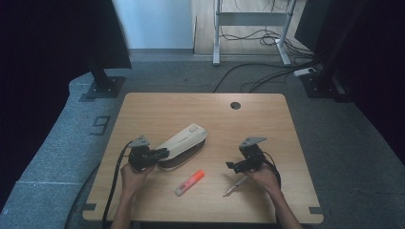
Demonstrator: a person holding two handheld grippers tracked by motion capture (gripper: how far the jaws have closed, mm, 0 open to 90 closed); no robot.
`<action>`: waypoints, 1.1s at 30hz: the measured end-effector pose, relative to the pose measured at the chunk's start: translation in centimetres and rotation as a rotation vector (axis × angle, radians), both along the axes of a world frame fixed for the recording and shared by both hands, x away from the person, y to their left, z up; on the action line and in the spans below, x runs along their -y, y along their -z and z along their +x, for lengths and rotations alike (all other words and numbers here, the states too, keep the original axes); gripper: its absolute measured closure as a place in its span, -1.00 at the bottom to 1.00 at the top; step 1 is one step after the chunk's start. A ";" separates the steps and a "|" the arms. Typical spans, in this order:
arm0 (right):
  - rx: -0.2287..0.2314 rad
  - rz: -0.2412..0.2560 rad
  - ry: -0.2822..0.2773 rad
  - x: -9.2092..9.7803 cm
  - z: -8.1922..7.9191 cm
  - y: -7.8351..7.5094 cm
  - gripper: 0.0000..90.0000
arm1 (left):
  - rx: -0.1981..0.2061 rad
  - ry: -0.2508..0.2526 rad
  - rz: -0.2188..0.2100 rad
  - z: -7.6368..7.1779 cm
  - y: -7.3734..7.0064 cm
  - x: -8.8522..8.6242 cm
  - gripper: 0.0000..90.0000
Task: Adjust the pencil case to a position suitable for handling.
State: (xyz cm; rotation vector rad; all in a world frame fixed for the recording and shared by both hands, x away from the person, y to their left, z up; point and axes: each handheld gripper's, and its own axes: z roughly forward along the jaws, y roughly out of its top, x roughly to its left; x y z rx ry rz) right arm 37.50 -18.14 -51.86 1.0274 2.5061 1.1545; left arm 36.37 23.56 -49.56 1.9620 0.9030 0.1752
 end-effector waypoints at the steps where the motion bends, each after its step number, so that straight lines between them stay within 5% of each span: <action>1: -0.002 0.004 0.003 0.3 -0.3 0.1 -0.77 | -0.001 0.001 -0.001 0.0 0.0 0.0 0.77; 18: -0.028 0.024 -0.016 2.7 -3.7 1.3 -0.64 | -0.003 0.003 -0.006 0.1 0.0 -0.1 0.76; 33: -0.021 -0.039 -0.077 3.3 -5.4 2.5 -0.46 | -0.005 0.004 -0.010 0.1 0.0 -0.1 0.76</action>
